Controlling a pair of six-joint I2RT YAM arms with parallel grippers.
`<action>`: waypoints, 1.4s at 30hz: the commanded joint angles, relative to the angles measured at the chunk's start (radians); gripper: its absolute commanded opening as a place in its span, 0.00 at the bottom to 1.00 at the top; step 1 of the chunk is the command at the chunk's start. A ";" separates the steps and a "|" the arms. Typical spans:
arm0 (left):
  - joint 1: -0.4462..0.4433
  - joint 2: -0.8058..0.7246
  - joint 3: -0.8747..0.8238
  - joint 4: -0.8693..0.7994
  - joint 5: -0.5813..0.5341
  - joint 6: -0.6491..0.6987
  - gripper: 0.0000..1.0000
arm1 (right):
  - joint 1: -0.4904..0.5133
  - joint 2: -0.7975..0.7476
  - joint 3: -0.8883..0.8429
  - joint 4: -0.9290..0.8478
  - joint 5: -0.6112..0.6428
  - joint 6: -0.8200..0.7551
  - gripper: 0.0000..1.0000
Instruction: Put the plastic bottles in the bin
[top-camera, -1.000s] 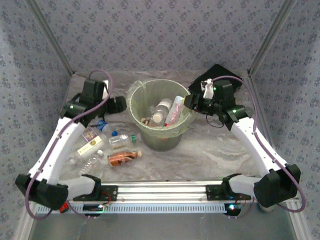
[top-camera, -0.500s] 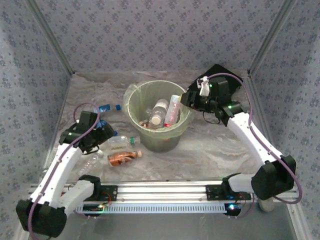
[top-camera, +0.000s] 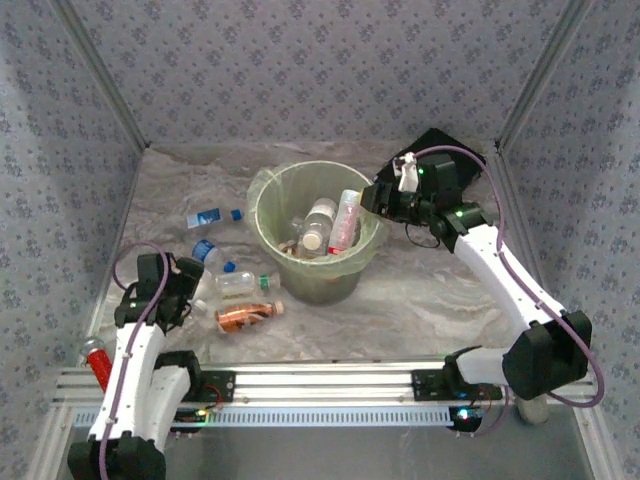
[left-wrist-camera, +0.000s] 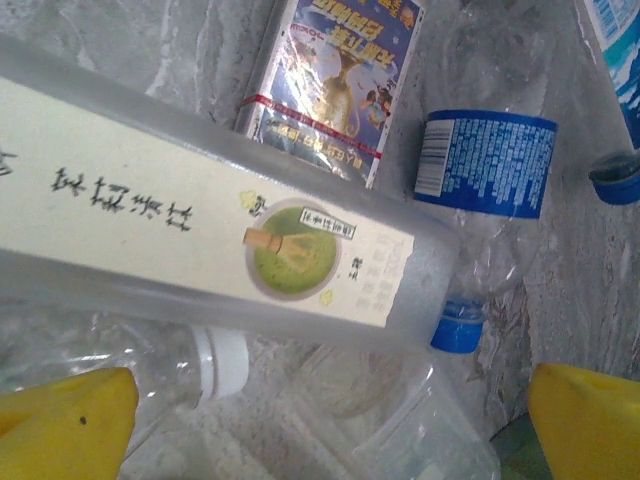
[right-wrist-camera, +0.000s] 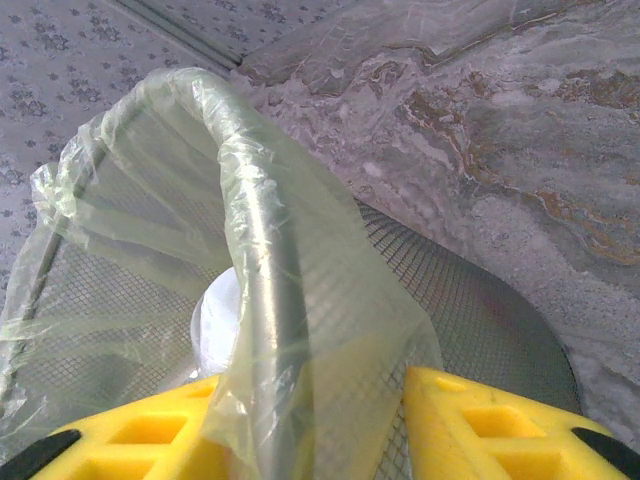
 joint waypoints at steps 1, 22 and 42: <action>0.012 0.030 -0.017 0.089 0.010 -0.032 0.99 | 0.010 0.014 0.004 -0.057 -0.005 -0.029 0.46; 0.207 0.285 -0.058 0.387 0.155 0.004 1.00 | 0.013 0.026 0.012 -0.053 0.003 -0.023 0.46; 0.211 0.196 -0.006 0.301 0.140 0.012 0.63 | 0.027 0.045 0.024 -0.052 0.011 -0.021 0.46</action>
